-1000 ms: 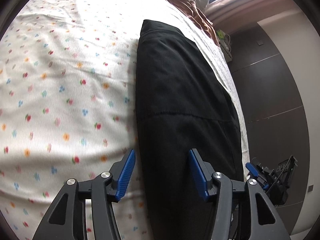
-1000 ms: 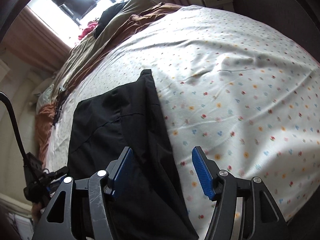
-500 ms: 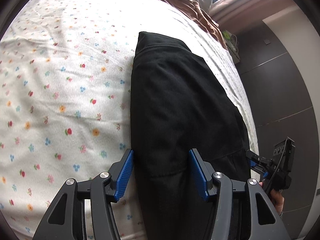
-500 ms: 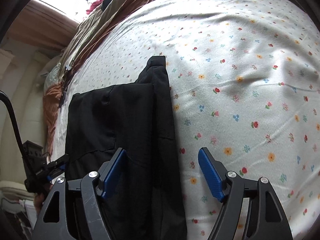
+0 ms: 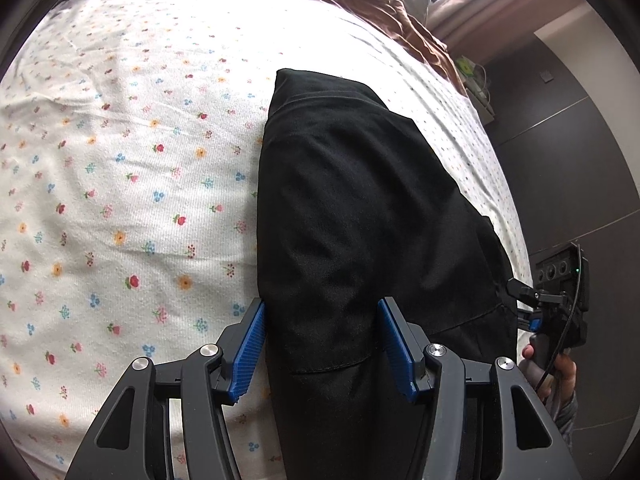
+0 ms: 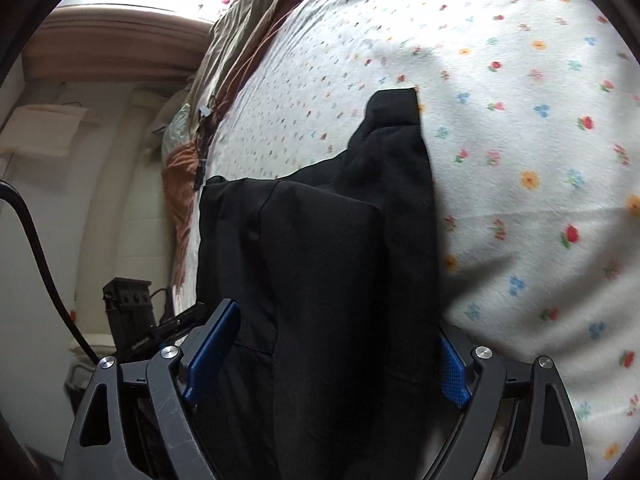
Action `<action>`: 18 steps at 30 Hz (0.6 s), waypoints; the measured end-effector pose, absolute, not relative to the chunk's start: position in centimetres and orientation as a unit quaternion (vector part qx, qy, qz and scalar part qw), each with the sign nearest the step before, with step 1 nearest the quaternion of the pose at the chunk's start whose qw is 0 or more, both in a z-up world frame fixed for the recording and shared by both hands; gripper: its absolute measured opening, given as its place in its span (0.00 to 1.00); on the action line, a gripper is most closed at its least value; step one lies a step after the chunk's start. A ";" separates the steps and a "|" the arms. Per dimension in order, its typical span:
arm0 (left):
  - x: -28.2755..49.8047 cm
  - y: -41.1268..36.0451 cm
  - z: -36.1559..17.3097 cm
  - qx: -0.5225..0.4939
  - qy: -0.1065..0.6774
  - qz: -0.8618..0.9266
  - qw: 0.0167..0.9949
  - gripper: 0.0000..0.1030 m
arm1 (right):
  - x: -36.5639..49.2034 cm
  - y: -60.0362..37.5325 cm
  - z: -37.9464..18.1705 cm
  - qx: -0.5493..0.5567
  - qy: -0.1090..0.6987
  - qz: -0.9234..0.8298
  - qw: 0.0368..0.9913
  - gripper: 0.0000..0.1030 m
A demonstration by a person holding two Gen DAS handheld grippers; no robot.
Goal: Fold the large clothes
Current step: 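Lift the black jacket bundle off the sheet with both tools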
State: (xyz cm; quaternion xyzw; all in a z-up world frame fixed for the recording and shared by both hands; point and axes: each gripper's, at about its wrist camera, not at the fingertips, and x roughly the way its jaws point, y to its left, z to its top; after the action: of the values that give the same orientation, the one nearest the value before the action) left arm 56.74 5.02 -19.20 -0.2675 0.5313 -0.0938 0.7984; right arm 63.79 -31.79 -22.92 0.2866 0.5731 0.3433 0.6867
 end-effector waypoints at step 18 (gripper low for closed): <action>58.9 7.3 -20.0 -0.315 0.530 -0.098 0.781 0.49 | 62.3 -28.6 -18.3 0.237 0.546 0.320 0.737 0.18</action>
State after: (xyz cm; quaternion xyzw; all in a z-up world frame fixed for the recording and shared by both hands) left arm 58.92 7.31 -20.02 -0.3147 0.5298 -0.0978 0.7815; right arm 62.27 -28.62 -18.33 0.2367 0.5465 0.3203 0.7367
